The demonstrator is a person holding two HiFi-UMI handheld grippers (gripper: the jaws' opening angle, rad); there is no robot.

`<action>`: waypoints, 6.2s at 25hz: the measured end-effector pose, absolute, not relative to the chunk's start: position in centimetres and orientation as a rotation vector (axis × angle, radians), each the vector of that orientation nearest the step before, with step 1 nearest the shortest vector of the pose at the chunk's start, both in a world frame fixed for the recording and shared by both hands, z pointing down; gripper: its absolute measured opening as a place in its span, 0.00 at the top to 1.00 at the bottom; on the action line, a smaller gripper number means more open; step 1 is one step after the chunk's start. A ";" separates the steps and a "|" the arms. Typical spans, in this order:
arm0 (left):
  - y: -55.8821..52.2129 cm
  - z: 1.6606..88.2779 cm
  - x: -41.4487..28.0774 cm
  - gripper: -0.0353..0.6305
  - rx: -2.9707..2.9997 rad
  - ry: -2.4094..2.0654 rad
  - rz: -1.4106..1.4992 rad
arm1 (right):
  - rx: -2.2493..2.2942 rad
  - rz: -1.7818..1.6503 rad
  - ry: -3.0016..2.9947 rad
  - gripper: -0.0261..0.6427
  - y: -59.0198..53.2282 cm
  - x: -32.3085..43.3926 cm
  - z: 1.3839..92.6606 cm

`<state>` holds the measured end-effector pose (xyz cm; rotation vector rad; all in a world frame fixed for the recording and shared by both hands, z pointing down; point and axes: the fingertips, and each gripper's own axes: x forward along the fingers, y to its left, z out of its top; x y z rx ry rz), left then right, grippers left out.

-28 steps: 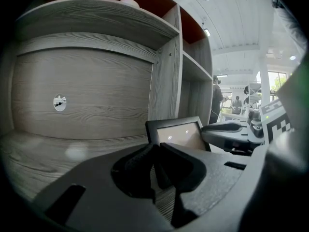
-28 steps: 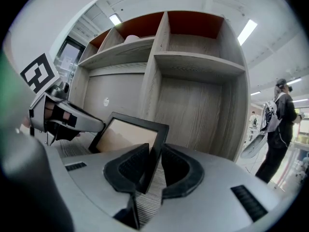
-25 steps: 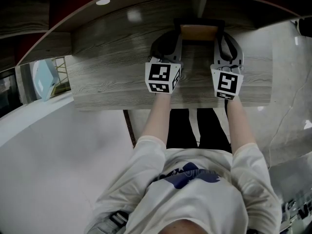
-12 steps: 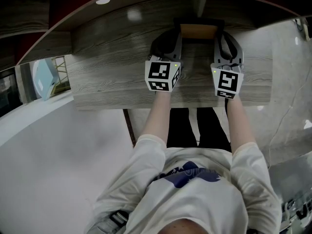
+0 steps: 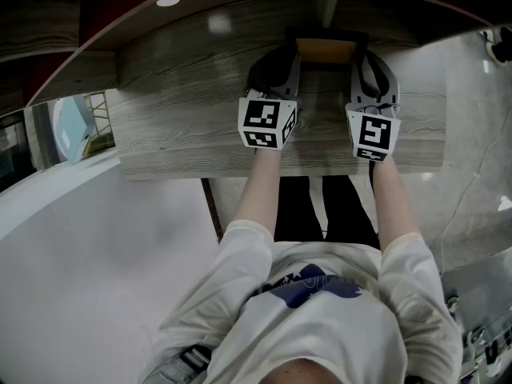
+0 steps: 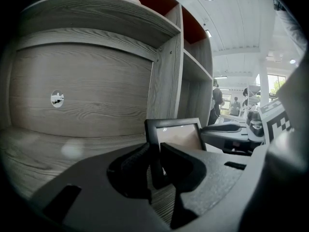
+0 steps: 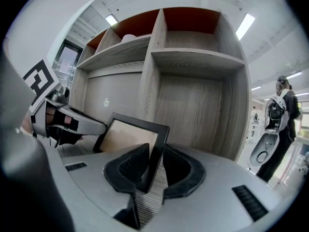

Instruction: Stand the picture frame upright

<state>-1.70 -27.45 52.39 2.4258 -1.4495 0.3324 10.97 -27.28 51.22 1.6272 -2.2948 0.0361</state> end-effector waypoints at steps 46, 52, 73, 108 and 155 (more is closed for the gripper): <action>-27.9 52.1 -1.9 0.86 2.449 -1.465 0.302 | 1.682 -0.022 -2.314 0.86 -27.6 11.1 50.0; -28.2 51.5 -2.0 0.86 2.472 -1.481 0.300 | 1.703 -0.049 -2.317 0.89 -27.8 11.2 49.5; -28.4 51.9 -1.9 0.84 2.479 -1.478 0.260 | 1.682 -0.071 -2.301 0.86 -27.6 10.8 50.3; -17.4 37.5 -3.0 0.71 2.441 -1.698 0.262 | 1.535 0.075 -2.458 0.71 -17.4 10.5 37.5; -9.5 24.3 -3.1 0.94 2.723 -1.718 0.088 | 1.830 -0.174 -2.428 0.97 -9.7 10.3 23.7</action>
